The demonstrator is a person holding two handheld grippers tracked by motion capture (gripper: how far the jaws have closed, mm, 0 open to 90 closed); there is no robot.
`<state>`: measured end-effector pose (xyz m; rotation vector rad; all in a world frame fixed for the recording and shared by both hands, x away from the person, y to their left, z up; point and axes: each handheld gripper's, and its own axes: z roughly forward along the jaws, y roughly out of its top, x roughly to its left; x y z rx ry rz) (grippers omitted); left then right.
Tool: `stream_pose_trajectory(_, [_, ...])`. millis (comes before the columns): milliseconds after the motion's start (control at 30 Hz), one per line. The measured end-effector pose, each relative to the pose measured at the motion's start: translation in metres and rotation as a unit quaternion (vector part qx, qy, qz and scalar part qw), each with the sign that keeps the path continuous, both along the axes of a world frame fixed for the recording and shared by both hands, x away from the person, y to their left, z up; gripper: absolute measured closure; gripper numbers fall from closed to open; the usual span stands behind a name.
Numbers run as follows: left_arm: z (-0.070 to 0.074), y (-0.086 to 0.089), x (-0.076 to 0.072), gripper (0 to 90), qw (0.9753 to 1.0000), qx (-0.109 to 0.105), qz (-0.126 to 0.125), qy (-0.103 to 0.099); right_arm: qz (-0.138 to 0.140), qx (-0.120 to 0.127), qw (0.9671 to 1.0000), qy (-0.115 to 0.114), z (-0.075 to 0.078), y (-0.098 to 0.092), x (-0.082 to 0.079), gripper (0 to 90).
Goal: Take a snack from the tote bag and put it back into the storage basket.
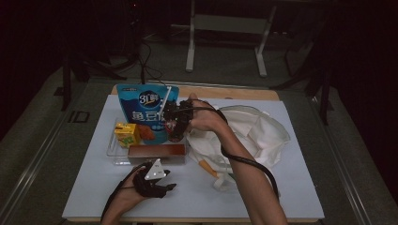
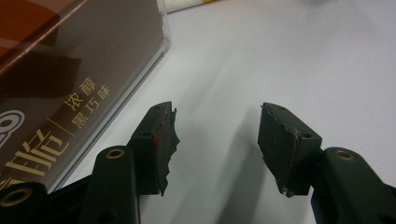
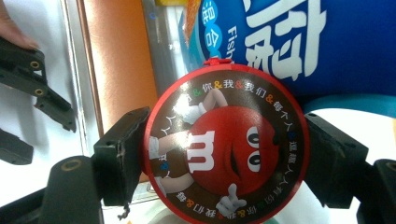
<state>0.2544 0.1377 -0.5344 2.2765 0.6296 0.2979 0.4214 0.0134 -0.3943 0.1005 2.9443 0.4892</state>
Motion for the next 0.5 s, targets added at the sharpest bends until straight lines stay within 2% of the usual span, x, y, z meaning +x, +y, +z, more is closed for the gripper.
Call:
stream_pose_trajectory(167, [0.0006,0.0007,0.0000,45.5,1.0000,-0.001,0.001,-0.001,0.006,-0.014,0.9999,0.003,-0.0061,0.0020,-0.0008,24.1])
stream_pose_trajectory(367, [0.0006,0.0013,0.0002,45.5,1.0000,0.000,0.000,-0.001,0.003,-0.017,0.9998,0.006,-0.0086,0.0023,0.0004,24.0])
stream_pose_trajectory(500, [0.0008,0.0013,0.0000,45.5,1.0000,0.001,0.001,-0.002,0.004,-0.022,0.9998,0.000,-0.0097,0.0032,0.0004,24.0])
